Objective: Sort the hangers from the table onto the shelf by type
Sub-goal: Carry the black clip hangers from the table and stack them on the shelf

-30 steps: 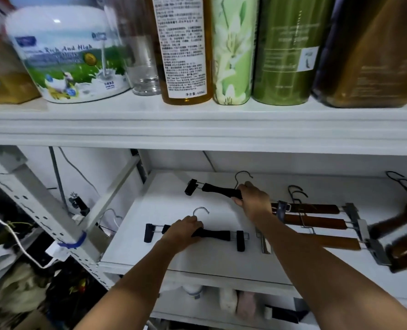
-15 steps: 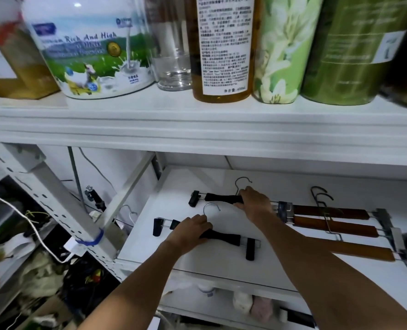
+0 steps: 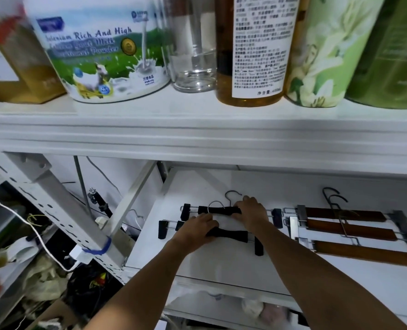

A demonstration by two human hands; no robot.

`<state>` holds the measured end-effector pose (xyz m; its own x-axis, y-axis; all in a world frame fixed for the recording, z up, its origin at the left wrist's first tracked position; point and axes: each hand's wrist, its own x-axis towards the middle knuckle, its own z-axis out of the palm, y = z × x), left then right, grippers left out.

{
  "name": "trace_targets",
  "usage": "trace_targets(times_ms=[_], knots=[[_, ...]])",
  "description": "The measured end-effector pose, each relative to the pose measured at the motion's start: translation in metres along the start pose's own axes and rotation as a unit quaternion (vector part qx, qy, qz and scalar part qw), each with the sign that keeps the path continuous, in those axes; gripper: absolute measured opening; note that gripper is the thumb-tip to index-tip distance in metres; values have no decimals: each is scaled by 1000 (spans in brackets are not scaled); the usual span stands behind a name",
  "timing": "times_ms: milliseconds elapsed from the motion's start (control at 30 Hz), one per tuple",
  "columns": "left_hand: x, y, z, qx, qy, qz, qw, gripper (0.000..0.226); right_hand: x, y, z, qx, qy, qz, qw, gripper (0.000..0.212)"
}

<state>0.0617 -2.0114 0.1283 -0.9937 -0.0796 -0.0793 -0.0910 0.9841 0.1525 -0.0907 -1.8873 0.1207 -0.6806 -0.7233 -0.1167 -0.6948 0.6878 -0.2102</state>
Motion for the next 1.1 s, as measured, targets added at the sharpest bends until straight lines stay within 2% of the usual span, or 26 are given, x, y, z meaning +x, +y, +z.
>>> trace_targets(times_ms=[133, 333, 600, 733, 900, 1100], knots=[[10, 4, -4, -17, 3, 4, 1000, 37, -2, 9, -8, 10, 9, -3, 1000, 46], [35, 18, -11, -32, -1, 16, 999, 37, -17, 36, -24, 2, 44, 26, 999, 41], [54, 17, -5, -39, -25, -4, 999, 40, -42, 56, -26, 7, 9, 50, 999, 44], [57, 14, -6, -41, -6, -15, 999, 49, -45, 52, -23, 10, -7, 37, 999, 55], [53, 5, -5, 28, -1, -69, 997, 66, -43, 45, -15, -4, -6, 34, 999, 64], [41, -11, -8, 27, -45, -103, 993, 65, -37, 27, -10, -30, 1, 30, 999, 62]])
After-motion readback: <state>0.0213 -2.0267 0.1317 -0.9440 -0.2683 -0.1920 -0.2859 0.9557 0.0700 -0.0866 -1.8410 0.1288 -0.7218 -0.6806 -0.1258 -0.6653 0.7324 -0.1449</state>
